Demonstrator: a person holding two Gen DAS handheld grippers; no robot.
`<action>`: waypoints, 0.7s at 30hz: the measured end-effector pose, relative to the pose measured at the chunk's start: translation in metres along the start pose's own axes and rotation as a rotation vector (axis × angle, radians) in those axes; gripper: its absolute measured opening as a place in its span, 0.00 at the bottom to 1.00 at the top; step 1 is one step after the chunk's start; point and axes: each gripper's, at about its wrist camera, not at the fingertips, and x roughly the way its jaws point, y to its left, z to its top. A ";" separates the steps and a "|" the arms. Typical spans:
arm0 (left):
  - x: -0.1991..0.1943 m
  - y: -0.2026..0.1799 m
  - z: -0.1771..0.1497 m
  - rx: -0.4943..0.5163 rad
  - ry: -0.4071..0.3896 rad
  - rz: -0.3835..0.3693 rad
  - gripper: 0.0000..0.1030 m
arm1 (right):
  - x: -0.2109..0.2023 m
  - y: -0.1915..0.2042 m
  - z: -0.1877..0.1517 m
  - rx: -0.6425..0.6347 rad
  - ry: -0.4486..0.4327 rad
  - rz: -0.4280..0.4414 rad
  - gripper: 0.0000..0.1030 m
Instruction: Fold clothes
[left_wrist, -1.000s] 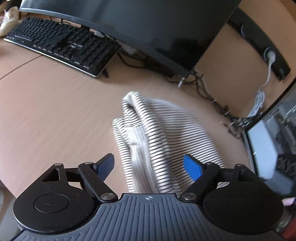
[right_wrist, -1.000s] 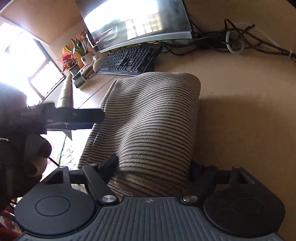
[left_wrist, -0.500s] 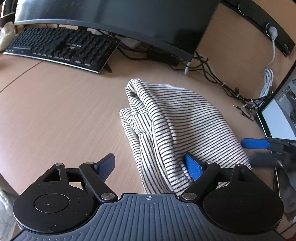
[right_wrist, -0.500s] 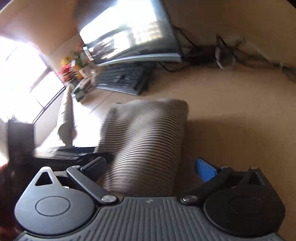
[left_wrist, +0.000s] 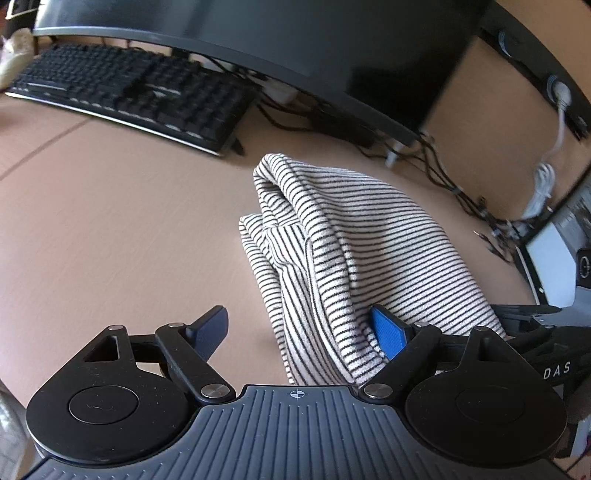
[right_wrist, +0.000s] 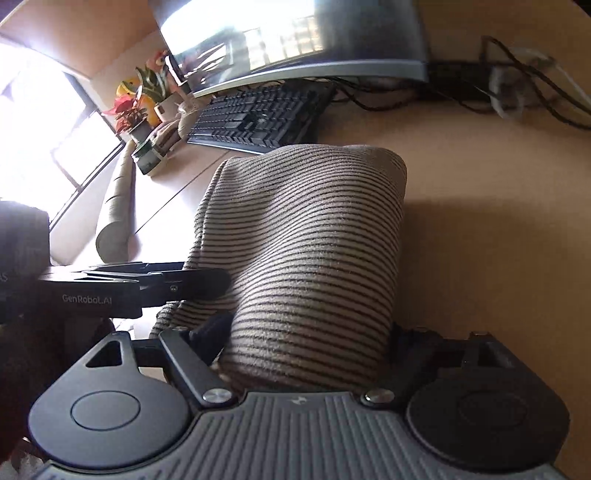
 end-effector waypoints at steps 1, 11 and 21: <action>0.000 0.005 0.005 -0.001 -0.005 0.014 0.86 | 0.006 0.002 0.005 -0.012 -0.006 0.005 0.80; -0.006 0.049 0.036 -0.179 -0.022 -0.047 0.85 | 0.054 0.009 0.055 -0.051 -0.054 0.042 0.80; -0.009 0.043 0.040 -0.139 -0.021 -0.085 0.39 | 0.025 -0.020 0.056 0.067 -0.116 0.074 0.82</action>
